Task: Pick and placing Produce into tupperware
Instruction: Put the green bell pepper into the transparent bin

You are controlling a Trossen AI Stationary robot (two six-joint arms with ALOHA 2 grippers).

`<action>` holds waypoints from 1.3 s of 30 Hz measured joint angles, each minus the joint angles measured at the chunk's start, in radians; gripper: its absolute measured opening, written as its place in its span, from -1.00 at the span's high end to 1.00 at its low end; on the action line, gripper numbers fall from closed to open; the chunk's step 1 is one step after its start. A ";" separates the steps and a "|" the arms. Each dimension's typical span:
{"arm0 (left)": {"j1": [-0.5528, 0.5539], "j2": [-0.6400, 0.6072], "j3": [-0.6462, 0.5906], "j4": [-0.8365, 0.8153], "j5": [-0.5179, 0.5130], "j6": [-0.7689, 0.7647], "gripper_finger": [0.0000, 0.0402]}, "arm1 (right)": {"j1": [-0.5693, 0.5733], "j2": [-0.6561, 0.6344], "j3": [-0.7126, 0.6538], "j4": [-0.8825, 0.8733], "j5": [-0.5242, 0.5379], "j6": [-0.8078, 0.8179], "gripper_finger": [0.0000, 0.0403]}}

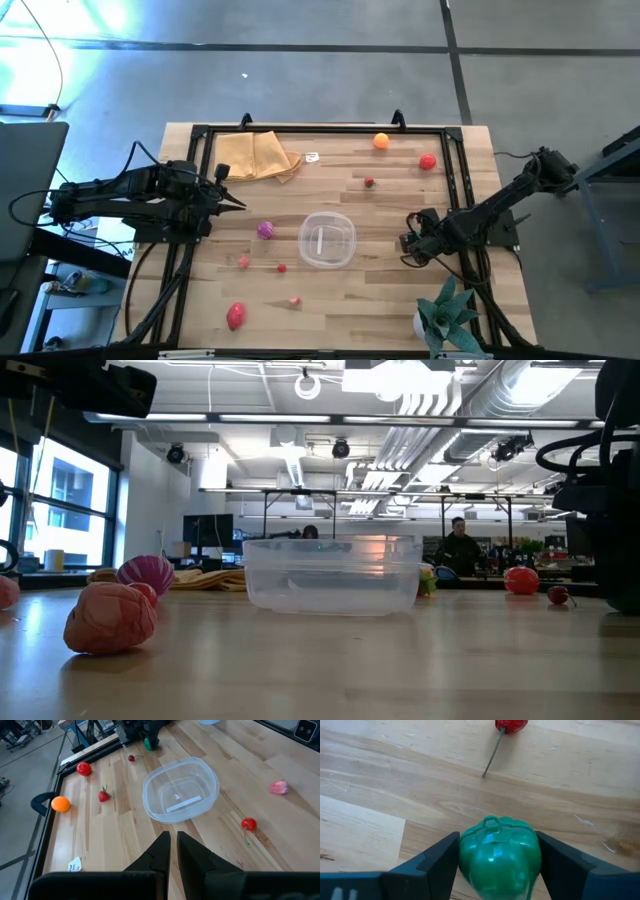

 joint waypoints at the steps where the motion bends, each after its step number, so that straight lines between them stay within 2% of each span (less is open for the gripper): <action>1: 0.000 0.000 0.000 0.000 0.000 0.000 0.88 | 0.000 0.000 0.000 0.000 0.000 0.000 -0.14; 6: 0.000 0.000 0.000 0.000 0.000 0.000 0.88 | 0.000 0.000 0.000 0.001 0.000 0.000 -0.06; 16: 0.000 0.000 0.000 0.000 0.000 0.000 0.88 | 0.005 0.000 0.004 -0.002 0.008 -0.007 -0.07; 25: 0.000 0.000 0.000 0.000 0.000 0.000 0.88 | 0.026 -0.002 0.151 -0.127 0.113 -0.055 -0.05; 29: 0.000 0.000 0.000 0.000 0.000 0.000 0.88 | 0.022 -0.002 0.254 -0.145 0.206 -0.176 -0.05; 33: 0.000 0.000 0.000 0.000 0.000 0.000 0.88 | -0.015 -0.002 0.368 -0.131 0.285 -0.372 -0.05; 39: 0.000 0.000 0.000 0.000 0.000 0.000 0.88 | -0.133 -0.001 0.500 0.014 0.305 -0.755 -0.05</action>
